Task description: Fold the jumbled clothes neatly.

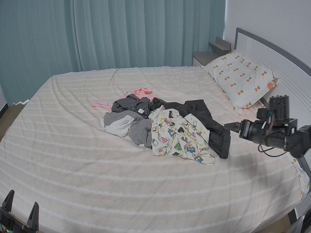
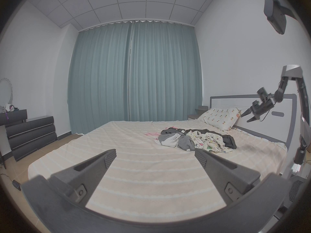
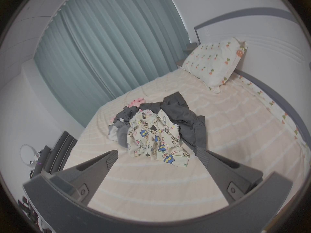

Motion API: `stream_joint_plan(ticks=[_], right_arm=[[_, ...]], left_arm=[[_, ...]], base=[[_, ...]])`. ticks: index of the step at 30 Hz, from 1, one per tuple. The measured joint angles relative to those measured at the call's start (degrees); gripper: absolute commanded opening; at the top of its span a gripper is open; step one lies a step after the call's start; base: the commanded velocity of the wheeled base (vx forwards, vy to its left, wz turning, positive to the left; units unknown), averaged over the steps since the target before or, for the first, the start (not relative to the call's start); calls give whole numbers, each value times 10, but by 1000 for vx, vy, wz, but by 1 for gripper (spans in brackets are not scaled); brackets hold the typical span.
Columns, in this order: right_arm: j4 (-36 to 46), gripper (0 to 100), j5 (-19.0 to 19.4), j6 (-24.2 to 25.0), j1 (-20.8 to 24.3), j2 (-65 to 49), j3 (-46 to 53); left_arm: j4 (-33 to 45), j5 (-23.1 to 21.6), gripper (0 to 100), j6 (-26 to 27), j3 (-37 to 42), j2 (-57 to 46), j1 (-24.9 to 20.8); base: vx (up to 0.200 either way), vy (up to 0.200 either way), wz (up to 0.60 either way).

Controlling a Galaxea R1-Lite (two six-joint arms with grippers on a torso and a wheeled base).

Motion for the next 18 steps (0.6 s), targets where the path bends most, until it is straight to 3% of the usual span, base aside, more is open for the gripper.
stream_joint_plan(ticks=[9, 13, 18], right_arm=[[-48, 100, -73, 12, 14, 258, -145], [-60, 100, -99, 2, 15, 331, -198], [-62, 100, -104, -19, 16, 376, -222]], left_arm=[[0, 0, 100, 0, 0, 0, 0], [0, 0, 100, 0, 0, 0, 0], [0, 0, 100, 0, 0, 0, 0]], base=[[0, 0, 0], [0, 0, 0], [0, 0, 0]])
